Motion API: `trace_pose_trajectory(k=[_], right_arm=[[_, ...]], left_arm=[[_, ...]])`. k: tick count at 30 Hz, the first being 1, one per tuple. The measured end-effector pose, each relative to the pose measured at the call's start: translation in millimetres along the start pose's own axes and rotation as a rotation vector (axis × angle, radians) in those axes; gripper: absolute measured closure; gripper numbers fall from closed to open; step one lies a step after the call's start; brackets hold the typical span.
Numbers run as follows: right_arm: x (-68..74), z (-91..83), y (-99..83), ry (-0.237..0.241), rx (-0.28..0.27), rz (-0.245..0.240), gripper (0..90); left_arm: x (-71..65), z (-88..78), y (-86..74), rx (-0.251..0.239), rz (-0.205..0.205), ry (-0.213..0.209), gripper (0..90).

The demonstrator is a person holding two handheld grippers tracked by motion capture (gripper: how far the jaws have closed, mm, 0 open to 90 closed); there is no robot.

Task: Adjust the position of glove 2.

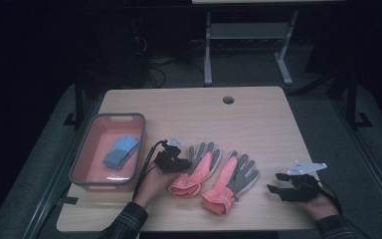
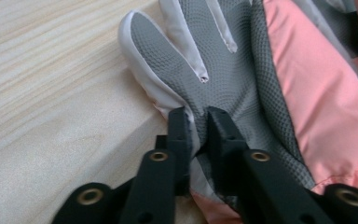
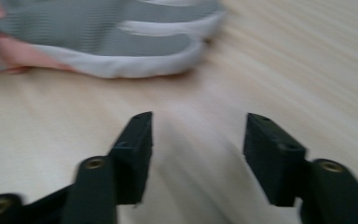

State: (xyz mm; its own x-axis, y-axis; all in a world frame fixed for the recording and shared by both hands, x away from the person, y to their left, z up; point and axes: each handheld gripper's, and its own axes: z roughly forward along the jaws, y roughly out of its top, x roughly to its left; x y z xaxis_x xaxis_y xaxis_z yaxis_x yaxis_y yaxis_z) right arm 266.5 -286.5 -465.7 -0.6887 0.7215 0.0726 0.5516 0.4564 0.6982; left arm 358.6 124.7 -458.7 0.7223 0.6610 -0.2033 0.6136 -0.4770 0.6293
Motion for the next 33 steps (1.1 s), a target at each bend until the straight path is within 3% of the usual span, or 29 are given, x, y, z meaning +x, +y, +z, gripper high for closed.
trace_pose_trajectory(k=[1,4,5,6,13,18,24,33], right_arm=[[3.7,-0.1,0.7,0.015,0.001,-0.008,50.3],[21.5,1.0,5.3,0.088,0.003,-0.049,79.4],[25.8,2.0,7.4,0.11,0.005,-0.052,87.9],[29.3,3.1,9.4,0.136,-0.002,-0.059,90.0],[47.3,18.4,20.7,0.225,0.017,-0.098,90.0],[51.5,24.9,27.6,0.217,0.011,-0.11,90.0],[52.9,32.2,35.6,0.206,0.004,-0.117,90.0],[61.1,42.4,44.9,0.215,-0.005,-0.142,90.0]], left_arm=[[1.1,-1.0,0.6,-0.003,-0.008,-0.011,82.6],[4.9,-3.8,2.0,-0.03,-0.056,-0.05,84.5],[5.3,-5.8,3.4,-0.025,-0.045,-0.047,84.7],[5.0,-8.1,4.7,-0.029,-0.033,-0.039,84.8],[1.2,-24.1,13.9,-0.086,-0.022,-0.048,84.9],[-0.6,-28.8,18.3,-0.115,-0.043,-0.078,84.8],[-5.6,-30.7,21.0,-0.118,-0.041,-0.099,84.8],[-1.4,-28.0,24.5,-0.104,-0.073,-0.071,84.7]])
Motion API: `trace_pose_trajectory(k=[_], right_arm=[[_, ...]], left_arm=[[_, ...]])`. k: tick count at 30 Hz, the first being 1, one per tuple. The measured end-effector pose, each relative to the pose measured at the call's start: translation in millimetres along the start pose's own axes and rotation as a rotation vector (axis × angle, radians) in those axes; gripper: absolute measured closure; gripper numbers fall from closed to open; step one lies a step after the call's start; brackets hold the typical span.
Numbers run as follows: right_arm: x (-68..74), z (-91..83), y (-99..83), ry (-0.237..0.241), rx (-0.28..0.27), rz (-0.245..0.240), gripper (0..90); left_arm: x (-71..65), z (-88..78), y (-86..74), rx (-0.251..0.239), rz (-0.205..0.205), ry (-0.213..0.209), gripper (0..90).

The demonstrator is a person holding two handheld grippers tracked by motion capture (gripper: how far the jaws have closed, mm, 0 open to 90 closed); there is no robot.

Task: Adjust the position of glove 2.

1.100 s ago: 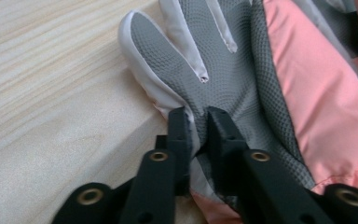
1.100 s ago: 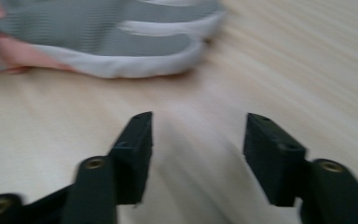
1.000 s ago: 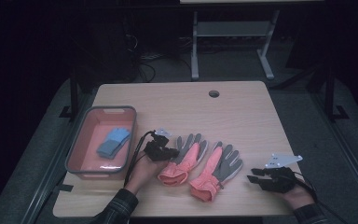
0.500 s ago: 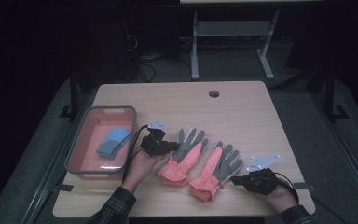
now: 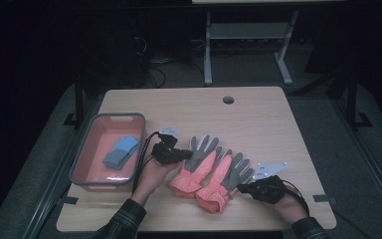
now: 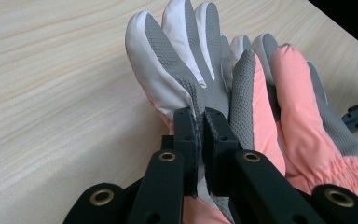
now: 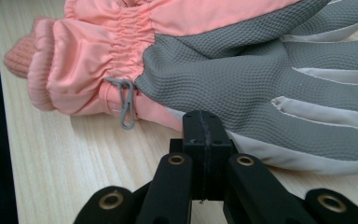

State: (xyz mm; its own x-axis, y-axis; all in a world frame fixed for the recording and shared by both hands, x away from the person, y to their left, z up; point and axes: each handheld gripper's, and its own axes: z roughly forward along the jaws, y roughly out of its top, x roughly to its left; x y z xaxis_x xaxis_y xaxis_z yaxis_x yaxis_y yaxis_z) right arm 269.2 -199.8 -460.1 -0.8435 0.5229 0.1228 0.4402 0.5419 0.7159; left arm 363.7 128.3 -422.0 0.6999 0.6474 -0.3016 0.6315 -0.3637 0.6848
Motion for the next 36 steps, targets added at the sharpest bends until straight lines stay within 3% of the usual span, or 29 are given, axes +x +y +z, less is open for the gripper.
trace_pose_trajectory(k=[17,26,36], right_arm=[[8.6,18.3,16.7,0.031,-0.013,-0.034,90.0],[13.1,33.4,27.9,0.041,-0.015,-0.039,90.0],[13.1,47.1,40.2,0.011,-0.014,-0.054,90.0]], left_arm=[[-19.8,-12.9,11.5,-0.04,0.011,-0.076,84.6],[-36.3,-21.1,21.8,-0.052,0.054,-0.081,84.6],[-58.5,-14.9,25.2,-0.03,0.099,-0.075,84.7]])
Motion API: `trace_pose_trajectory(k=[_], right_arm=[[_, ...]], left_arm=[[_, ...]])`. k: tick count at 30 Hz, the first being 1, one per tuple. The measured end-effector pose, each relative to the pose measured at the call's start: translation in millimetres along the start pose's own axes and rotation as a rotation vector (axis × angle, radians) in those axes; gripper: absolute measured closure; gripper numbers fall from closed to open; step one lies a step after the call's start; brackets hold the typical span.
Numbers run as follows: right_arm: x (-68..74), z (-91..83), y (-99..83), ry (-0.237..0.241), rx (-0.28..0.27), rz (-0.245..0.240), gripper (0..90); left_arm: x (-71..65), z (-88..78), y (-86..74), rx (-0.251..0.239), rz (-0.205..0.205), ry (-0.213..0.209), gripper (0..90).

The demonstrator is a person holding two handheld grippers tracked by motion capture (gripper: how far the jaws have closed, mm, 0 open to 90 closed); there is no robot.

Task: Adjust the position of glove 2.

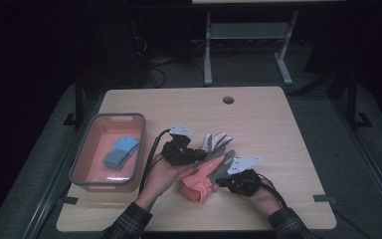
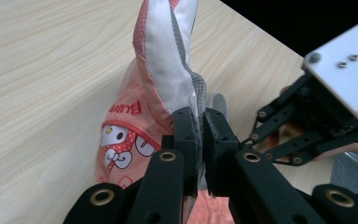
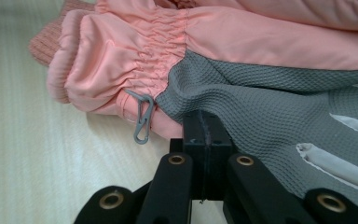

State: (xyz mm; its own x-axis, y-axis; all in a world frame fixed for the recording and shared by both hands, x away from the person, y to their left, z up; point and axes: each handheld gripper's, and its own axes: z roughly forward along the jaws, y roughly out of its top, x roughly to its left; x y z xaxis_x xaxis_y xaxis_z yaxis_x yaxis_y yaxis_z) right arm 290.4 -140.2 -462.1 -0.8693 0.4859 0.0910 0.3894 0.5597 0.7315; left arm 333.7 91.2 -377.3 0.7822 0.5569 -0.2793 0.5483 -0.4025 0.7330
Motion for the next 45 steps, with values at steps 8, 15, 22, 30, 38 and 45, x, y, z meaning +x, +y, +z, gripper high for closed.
trace_pose_trajectory(k=[8,15,22,30,38,45], right_arm=[[-5.3,3.0,1.2,-0.008,-0.009,0.016,90.0],[-9.0,-1.6,-1.9,-0.011,-0.015,0.019,90.0],[-10.9,-5.7,-5.4,-0.014,-0.017,0.033,86.6],[-17.7,-23.3,-17.4,-0.049,-0.008,0.05,84.8],[-24.9,-35.1,-26.5,-0.066,-0.008,0.068,84.1],[-19.5,-39.1,-25.7,-0.05,-0.013,0.069,82.5]], left_arm=[[-16.3,14.9,1.2,0.026,0.037,-0.008,84.7],[-20.0,24.0,-3.1,0.049,0.061,-0.018,84.0],[-22.4,33.8,-5.8,0.074,0.059,-0.048,83.0],[-27.8,50.2,-10.9,0.133,0.069,-0.096,89.5],[-27.7,33.9,-1.2,0.081,0.074,-0.104,88.0],[-11.4,-3.6,7.0,-0.01,0.079,-0.035,84.9]])
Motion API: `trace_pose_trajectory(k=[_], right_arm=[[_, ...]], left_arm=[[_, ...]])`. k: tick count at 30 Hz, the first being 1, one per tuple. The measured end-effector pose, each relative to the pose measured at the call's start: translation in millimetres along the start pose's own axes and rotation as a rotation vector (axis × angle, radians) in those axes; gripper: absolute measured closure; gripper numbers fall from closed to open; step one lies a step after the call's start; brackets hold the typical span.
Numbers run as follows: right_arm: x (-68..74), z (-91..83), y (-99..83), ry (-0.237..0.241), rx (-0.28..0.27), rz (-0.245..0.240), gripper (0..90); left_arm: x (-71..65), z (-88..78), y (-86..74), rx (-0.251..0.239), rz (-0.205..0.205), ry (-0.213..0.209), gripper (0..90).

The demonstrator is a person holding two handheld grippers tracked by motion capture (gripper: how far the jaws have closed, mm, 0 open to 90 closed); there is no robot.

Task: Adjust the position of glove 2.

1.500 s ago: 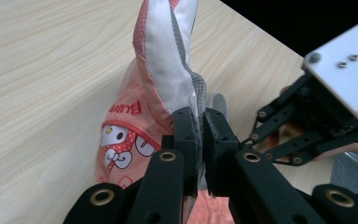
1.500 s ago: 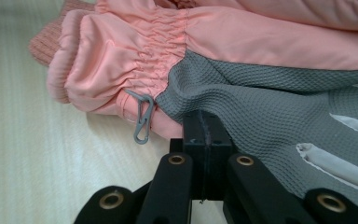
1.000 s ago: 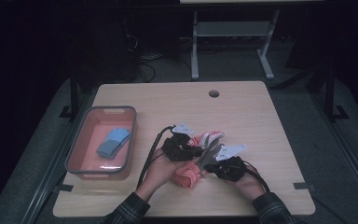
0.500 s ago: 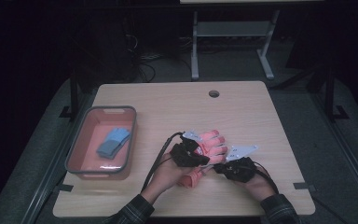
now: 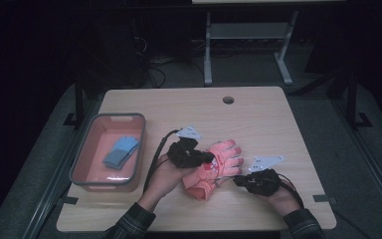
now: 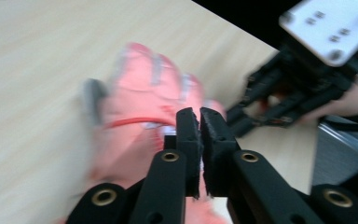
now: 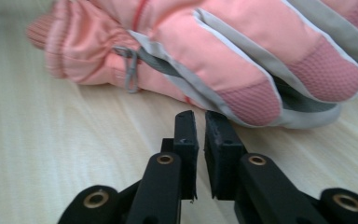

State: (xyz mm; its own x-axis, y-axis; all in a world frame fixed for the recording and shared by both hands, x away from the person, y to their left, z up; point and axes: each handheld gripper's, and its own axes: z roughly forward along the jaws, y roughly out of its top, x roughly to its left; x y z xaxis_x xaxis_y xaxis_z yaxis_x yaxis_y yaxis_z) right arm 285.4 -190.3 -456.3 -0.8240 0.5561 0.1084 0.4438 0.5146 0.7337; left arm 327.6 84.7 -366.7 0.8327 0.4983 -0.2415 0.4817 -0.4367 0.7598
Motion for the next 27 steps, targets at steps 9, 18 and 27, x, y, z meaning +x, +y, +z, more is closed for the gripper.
trace_pose_trajectory(k=[9,18,27], right_arm=[[9.1,-3.3,4.8,0.021,-0.019,0.005,74.2],[-1.5,-34.2,3.0,-0.067,-0.101,0.047,62.1],[-2.1,-16.1,14.9,-0.068,-0.071,0.02,50.7]], left_arm=[[33.5,-23.7,-16.2,0.031,-0.017,0.111,59.9],[43.4,-39.3,-30.9,0.069,0.018,0.117,42.5],[43.4,-14.8,-37.1,0.122,0.038,0.032,31.8]])
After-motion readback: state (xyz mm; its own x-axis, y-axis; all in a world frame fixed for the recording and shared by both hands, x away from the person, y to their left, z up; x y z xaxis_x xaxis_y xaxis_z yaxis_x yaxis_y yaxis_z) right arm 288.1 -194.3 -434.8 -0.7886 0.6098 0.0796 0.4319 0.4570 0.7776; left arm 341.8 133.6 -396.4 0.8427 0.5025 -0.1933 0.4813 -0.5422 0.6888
